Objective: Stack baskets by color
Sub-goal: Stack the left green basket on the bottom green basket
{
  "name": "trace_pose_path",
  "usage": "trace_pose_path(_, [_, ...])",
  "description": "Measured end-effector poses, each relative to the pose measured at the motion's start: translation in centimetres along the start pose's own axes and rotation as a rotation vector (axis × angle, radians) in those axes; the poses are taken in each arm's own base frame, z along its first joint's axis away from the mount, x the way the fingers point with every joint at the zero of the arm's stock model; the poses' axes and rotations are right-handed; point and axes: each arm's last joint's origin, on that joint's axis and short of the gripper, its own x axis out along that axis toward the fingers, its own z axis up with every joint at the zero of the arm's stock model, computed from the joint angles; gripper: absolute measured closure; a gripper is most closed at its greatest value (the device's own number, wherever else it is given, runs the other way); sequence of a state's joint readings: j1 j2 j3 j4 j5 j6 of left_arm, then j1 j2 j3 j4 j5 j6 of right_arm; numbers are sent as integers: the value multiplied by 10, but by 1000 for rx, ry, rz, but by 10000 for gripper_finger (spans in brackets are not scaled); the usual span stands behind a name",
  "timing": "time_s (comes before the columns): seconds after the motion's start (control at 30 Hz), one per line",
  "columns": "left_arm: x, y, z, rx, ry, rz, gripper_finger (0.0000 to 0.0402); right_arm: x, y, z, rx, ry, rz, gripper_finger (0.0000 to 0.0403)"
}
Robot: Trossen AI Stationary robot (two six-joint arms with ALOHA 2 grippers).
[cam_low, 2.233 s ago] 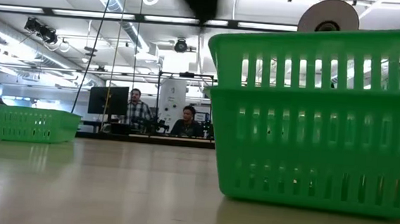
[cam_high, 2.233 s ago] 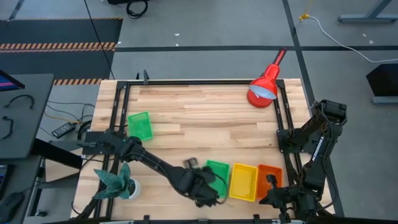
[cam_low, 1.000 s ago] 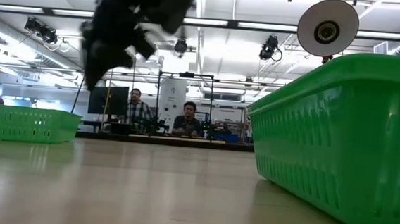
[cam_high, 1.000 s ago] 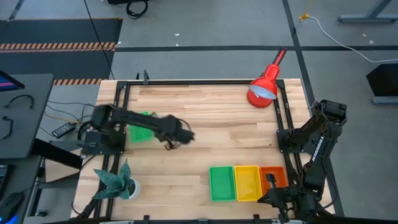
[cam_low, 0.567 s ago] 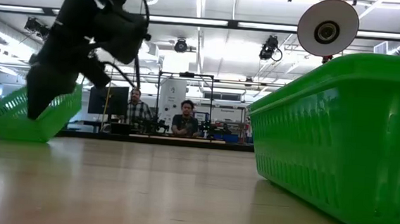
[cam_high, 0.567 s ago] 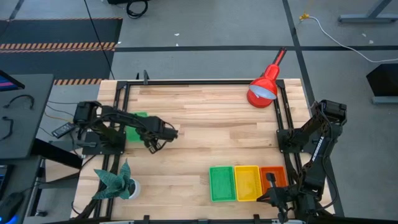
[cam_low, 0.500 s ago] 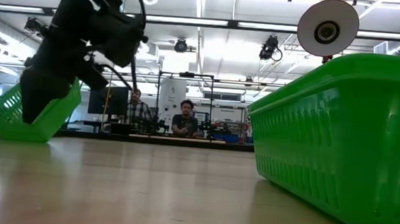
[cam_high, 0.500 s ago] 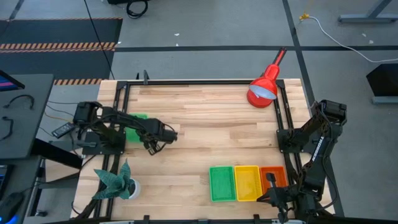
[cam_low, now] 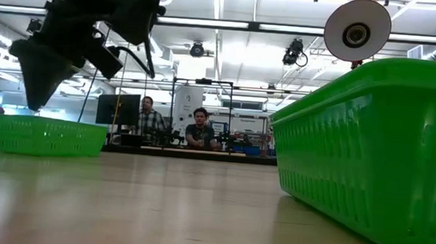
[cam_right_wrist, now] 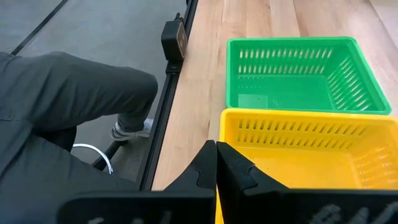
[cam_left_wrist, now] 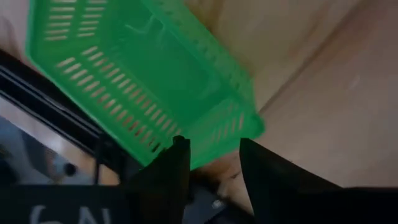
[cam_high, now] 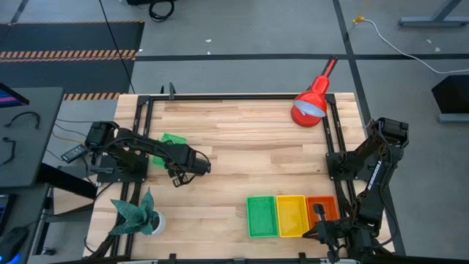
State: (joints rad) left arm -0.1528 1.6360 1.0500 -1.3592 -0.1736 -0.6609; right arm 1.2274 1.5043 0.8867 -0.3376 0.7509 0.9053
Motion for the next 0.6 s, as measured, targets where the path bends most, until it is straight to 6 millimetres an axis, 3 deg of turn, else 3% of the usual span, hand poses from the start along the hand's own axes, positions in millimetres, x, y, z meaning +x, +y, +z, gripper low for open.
trace_pose_path(0.3, [0, -6, -6, 289, 5, 14, 221, 0, 0, 0, 0, 0, 0, 400])
trace_pose_path(0.47, [17, -10, -12, 451, 34, -15, 204, 0, 0, 0, 0, 0, 0, 400])
trace_pose_path(0.6, [30, -10, -15, 452, 40, 1, 210, 0, 0, 0, -2, 0, 0, 400])
